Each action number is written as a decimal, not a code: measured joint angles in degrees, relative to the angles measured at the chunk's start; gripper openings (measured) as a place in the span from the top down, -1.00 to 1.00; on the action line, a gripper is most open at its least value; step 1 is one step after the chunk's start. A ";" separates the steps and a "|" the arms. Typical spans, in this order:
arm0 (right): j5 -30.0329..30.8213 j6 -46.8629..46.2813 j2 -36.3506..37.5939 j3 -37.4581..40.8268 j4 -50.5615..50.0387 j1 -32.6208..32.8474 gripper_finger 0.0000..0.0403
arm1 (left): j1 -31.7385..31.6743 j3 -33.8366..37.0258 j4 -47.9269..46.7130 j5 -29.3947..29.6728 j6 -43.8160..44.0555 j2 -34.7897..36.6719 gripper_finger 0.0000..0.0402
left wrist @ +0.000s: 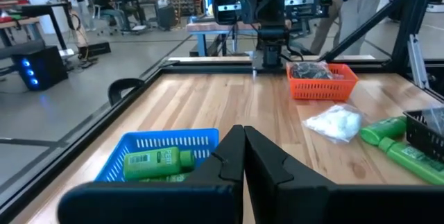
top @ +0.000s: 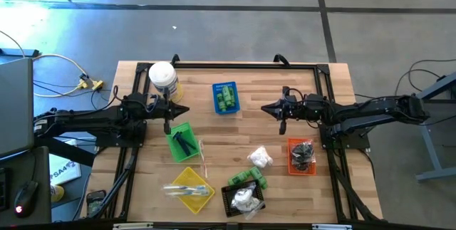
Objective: Pick & Place Travel size toiletries
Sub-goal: Put the cotton pack into the black bin
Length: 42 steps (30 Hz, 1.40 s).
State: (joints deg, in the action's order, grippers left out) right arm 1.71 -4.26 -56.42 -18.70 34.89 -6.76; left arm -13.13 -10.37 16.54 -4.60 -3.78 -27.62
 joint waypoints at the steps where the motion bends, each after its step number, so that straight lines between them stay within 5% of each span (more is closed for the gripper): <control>1: -0.17 0.01 0.00 0.00 0.00 0.00 0.97 | 0.00 0.00 -0.03 -0.01 0.03 0.00 1.00; 14: -0.08 4.24 0.05 -0.19 -6.09 -0.02 0.97 | 0.00 0.00 -0.01 -0.04 0.12 -0.02 1.00; 23: 4.07 -0.14 -1.80 -13.56 -36.48 1.95 0.98 | 0.00 0.00 -0.27 -0.09 0.21 -0.39 1.00; 29: 4.51 1.14 -3.93 -17.22 -44.09 4.73 0.96 | 0.00 0.00 -0.21 -0.09 0.21 -0.39 1.00; 42: -0.81 7.37 -14.10 -17.81 -46.05 17.94 0.04 | 0.00 0.00 -1.34 -0.09 -0.45 -0.39 1.00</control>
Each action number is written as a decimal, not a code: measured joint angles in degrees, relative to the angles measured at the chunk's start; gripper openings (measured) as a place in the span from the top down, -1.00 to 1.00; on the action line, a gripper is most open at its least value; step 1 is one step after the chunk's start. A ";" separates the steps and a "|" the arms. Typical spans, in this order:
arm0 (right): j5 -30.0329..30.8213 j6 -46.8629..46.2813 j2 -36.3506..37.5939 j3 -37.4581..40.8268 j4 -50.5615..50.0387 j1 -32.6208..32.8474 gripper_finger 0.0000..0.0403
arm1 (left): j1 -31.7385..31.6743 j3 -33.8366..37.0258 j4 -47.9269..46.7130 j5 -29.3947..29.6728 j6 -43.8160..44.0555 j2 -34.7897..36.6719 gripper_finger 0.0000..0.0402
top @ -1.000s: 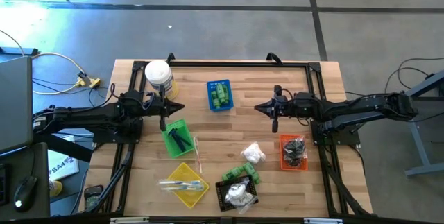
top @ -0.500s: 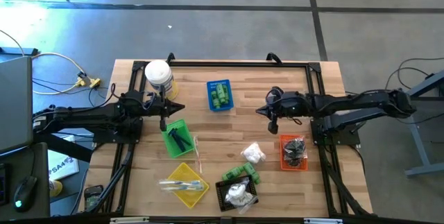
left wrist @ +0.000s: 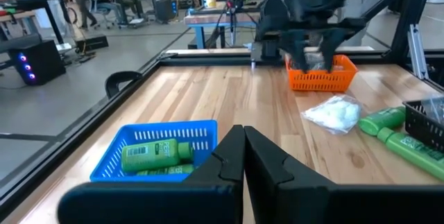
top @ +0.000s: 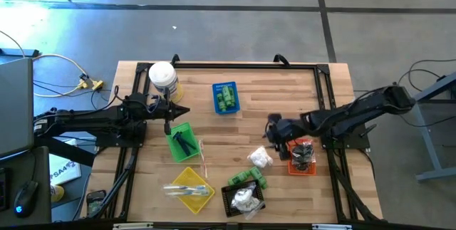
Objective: Pick & Place Travel size toiletries
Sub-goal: Put the cotton pack into the black bin
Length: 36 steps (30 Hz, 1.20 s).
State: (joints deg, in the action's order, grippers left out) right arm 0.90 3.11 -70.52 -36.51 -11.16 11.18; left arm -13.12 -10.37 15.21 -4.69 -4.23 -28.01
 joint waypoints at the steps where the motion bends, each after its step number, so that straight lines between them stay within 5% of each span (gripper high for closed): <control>1: 0.04 -0.06 -0.34 -0.01 0.56 1.47 -0.03 | 0.00 0.00 -0.32 0.00 0.00 0.00 1.00; 6: 0.64 -0.92 -1.18 -0.01 2.06 7.86 -0.18 | 0.00 -0.02 -0.84 0.00 -0.02 0.00 1.00; 15: 9.53 -7.29 -1.18 -0.02 2.58 15.50 -0.15 | 0.00 -0.02 -0.84 0.00 0.00 0.00 1.00; 23: 10.68 -25.38 -8.36 -0.07 -2.14 16.33 -0.15 | 0.00 -0.02 -0.86 0.00 0.01 0.00 1.00; 36: 6.78 -28.84 -16.70 -0.01 -3.17 16.33 -0.15 | 0.02 -0.02 -0.86 0.00 0.02 0.00 1.00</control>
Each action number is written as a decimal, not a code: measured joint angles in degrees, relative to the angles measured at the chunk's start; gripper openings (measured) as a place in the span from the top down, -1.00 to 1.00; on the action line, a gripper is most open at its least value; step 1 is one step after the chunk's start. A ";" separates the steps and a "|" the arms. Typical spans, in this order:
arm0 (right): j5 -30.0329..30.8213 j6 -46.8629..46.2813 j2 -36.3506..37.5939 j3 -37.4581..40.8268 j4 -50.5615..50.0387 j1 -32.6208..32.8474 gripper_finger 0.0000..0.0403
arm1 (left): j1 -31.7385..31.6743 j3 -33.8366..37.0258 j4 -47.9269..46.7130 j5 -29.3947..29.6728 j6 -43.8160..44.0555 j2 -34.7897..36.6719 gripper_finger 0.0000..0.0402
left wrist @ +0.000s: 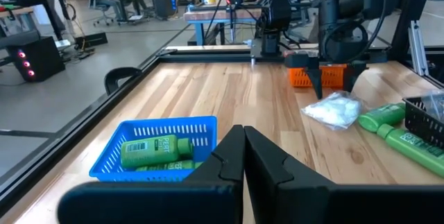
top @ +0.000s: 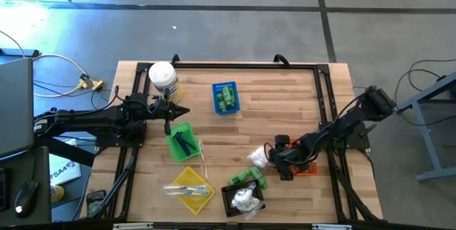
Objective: Pick & Place Travel size toiletries
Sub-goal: Put the cotton pack into the black bin
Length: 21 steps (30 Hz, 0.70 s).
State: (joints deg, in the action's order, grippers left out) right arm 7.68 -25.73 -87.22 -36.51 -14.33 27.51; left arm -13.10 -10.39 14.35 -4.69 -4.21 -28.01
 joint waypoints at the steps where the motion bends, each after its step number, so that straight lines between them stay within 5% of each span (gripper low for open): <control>1: 0.16 0.01 -0.02 0.00 0.00 0.02 -0.15 | 0.00 0.00 0.02 0.00 0.00 0.00 1.00; 12: 4.02 0.40 -0.11 0.00 0.76 -0.02 -0.05 | 0.00 -0.02 0.00 0.00 0.02 0.00 1.00; 21: 2.06 0.53 -0.09 0.00 2.92 -0.02 0.63 | -0.02 -0.04 -1.09 0.00 0.02 0.00 1.00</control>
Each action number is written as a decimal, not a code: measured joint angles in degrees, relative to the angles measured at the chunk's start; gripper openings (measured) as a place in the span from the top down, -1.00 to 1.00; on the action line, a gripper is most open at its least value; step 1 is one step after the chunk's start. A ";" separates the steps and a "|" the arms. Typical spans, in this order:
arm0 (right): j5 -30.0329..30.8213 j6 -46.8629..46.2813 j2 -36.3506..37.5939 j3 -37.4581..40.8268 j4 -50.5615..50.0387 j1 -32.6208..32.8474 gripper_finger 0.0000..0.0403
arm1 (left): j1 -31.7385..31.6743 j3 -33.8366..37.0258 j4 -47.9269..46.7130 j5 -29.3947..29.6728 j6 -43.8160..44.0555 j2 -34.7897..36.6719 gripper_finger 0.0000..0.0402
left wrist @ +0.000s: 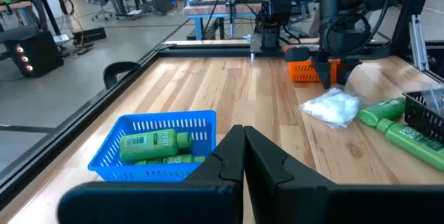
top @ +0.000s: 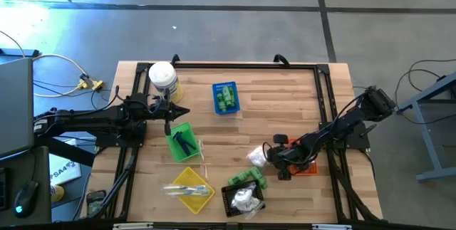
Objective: Pick & Place Travel size toiletries
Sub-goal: Put the cotton pack into the black bin
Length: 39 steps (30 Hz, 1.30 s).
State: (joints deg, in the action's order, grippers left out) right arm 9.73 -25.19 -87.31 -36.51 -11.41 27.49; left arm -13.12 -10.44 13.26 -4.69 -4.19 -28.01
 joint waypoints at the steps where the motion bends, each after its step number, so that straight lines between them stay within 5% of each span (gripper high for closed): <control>1: -0.58 0.51 0.00 0.00 0.18 0.00 0.73 | 0.02 0.00 0.01 0.00 0.00 0.00 1.00; 4: -1.85 2.43 0.00 0.00 0.69 0.00 0.94 | 0.01 0.00 0.05 0.00 0.00 0.00 1.00; 23: 4.45 18.43 13.98 -7.25 2.45 -3.00 0.98 | 0.01 0.00 0.26 0.00 0.00 0.00 1.00; 39: -17.81 28.11 6.56 -23.17 1.65 -8.19 0.98 | -0.01 0.00 0.23 0.00 0.04 0.00 1.00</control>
State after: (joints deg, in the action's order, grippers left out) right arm -8.08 2.92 -80.74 -59.68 -9.76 19.29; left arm -13.13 -10.44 13.50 -4.69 -4.14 -28.01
